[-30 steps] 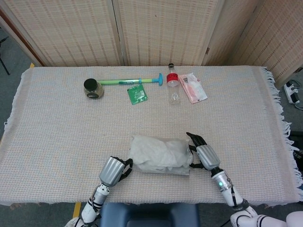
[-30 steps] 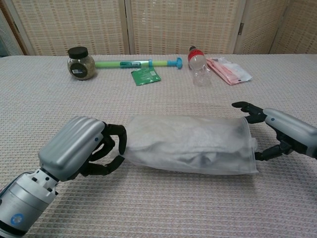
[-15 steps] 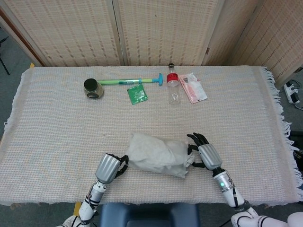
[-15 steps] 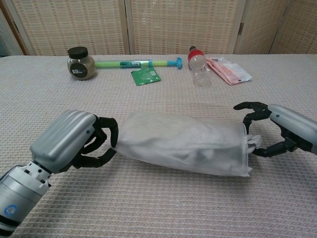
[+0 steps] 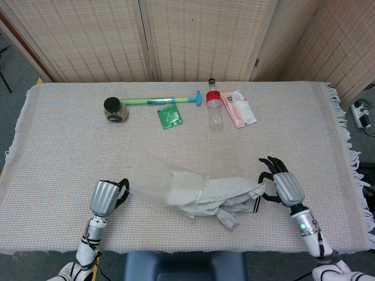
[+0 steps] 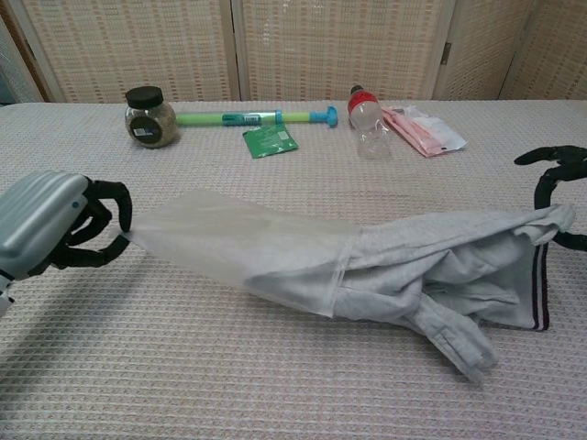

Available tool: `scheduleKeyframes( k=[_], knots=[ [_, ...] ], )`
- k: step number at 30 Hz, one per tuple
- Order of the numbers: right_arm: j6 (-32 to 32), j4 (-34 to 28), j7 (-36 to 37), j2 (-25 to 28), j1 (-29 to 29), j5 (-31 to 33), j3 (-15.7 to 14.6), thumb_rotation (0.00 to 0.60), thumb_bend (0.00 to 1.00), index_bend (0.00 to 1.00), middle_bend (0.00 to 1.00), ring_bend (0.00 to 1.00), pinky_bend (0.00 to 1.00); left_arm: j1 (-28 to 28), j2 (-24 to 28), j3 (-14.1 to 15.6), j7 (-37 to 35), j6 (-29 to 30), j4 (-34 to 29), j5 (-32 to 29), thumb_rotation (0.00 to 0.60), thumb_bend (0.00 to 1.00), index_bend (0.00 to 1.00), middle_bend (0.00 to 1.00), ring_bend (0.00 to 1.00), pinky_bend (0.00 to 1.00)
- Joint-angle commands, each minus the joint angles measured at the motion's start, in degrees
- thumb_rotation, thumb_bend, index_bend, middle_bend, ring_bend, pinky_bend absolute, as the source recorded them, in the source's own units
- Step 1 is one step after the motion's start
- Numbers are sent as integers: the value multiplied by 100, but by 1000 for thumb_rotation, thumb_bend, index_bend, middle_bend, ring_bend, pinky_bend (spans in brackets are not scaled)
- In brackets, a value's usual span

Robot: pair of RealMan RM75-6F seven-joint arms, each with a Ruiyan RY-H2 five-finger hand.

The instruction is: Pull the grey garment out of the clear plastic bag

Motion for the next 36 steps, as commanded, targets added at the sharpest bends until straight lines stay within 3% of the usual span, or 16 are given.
scheduleKeyframes(
  k=[1,9,16,19,21,23,26,28,29,32,34,36],
  knots=[
    [38,-49,26,161,-47,109,86,600,421,666,106,0,0,39,146,-118,-24,50,68,-121,600,578,712,1000,1000,1000],
    [223,-47,48,597,-236,479,337,600,420,666,106,0,0,303,651,-396,-240,154,74,-537,600,577,714,1000,1000,1000],
    [317,-91,111,851,-425,762,475,600,416,662,106,0,0,507,1068,-385,-93,63,-360,-708,600,575,709,1000,1000,1000],
    [286,-197,115,981,-498,729,394,600,331,475,66,0,0,565,1288,-264,56,-190,-773,-745,600,475,575,1000,1000,1000],
    [168,-330,89,1144,-541,714,295,600,240,172,11,0,0,609,1495,-171,130,-427,-1249,-800,600,351,425,1000,1000,1000],
    [60,-521,-26,1360,-576,724,214,600,187,18,0,0,0,642,1724,-130,217,-651,-1786,-902,598,253,271,975,982,1000],
    [128,-928,-317,1753,-700,741,145,600,120,0,0,0,0,692,2234,-85,461,-1056,-2908,-1154,534,202,181,796,840,967],
    [272,-1215,-556,1950,-822,766,107,600,97,0,0,0,0,717,2568,-51,609,-1329,-3558,-1359,446,182,160,625,657,839],
    [418,-1453,-775,2075,-927,728,47,600,89,0,0,0,0,719,2824,-15,755,-1544,-3989,-1516,426,180,159,582,598,788],
    [967,-1970,-1472,2235,-1222,510,-110,600,80,0,0,0,0,702,3431,62,1249,-1995,-4895,-1956,368,178,152,360,289,510],
    [1420,-2237,-2101,2196,-1441,400,-171,600,80,0,0,0,0,721,3856,99,1392,-2138,-5506,-2162,355,177,151,258,177,360],
    [1702,-2492,-2649,2176,-1606,403,-211,600,80,0,0,0,0,792,4286,178,1360,-2184,-6021,-2229,352,178,164,218,133,269]
  ],
)
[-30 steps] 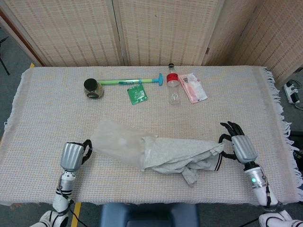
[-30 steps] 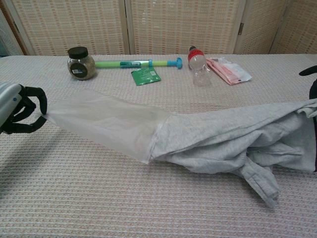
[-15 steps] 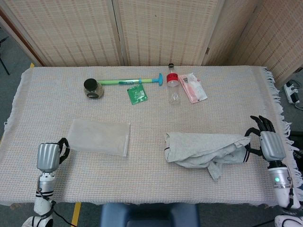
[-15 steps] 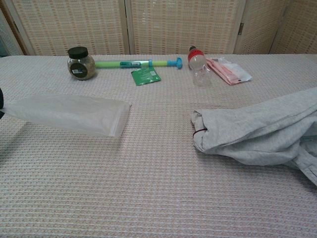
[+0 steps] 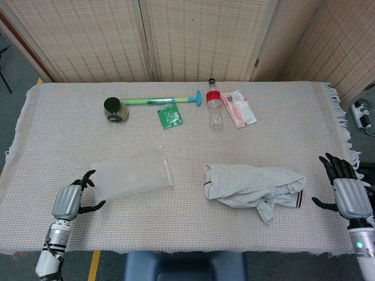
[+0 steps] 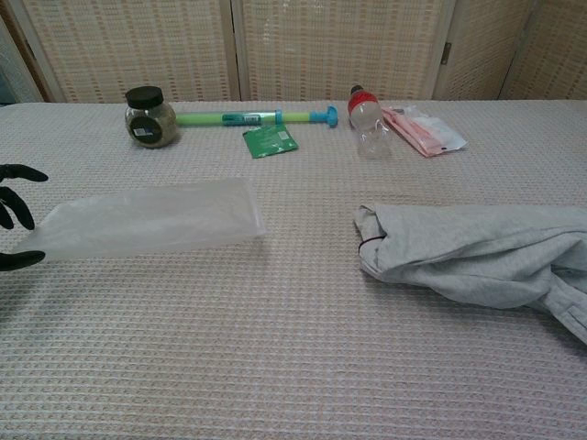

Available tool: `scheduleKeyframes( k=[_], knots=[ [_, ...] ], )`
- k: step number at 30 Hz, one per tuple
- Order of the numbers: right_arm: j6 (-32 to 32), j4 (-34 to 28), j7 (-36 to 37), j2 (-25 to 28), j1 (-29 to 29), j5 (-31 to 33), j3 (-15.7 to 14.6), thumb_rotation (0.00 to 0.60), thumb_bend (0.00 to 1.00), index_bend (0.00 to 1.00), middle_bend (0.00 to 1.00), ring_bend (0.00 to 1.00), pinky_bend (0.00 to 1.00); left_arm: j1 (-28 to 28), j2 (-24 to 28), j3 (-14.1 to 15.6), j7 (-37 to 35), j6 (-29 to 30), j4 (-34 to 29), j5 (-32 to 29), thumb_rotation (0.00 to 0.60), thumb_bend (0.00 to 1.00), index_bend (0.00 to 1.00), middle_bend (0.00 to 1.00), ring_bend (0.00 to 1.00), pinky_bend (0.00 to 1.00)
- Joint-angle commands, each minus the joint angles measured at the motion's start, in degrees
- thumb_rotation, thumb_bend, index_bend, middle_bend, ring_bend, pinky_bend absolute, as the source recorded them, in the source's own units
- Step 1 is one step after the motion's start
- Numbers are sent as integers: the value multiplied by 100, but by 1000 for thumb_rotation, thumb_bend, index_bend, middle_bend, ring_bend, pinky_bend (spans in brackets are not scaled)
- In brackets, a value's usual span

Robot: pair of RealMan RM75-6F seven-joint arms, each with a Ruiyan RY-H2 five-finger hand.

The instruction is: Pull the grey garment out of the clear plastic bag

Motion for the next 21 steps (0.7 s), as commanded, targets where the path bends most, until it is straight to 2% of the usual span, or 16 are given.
scheduleKeyframes(
  k=[1,3,7,11,14,21],
  knots=[
    [817,-727,-1241,99,-498,-153,-189,600,80,0,0,0,0,153,1281,240,380,-527,-1479,-519,352,179,169,211,123,249],
    [944,-884,-1508,85,-597,-188,-238,600,79,0,0,0,0,285,1568,355,229,-419,-1693,-387,354,181,170,205,114,230],
    [1008,-913,-1565,39,-716,-262,-319,600,80,0,0,0,0,597,1819,536,-153,-98,-1685,-188,348,180,163,179,93,196],
    [1016,-792,-1480,27,-768,-101,-219,600,79,0,0,0,0,1064,1542,392,-71,1140,-1179,216,349,177,163,168,85,175],
    [909,-750,-1400,62,-764,125,-125,600,81,0,0,0,0,1171,1440,327,48,1571,-984,504,348,176,181,168,83,168],
    [754,-801,-1240,169,-749,224,-52,600,81,0,0,0,0,1214,1395,234,-24,1679,-748,589,344,176,186,168,79,166]
  ],
)
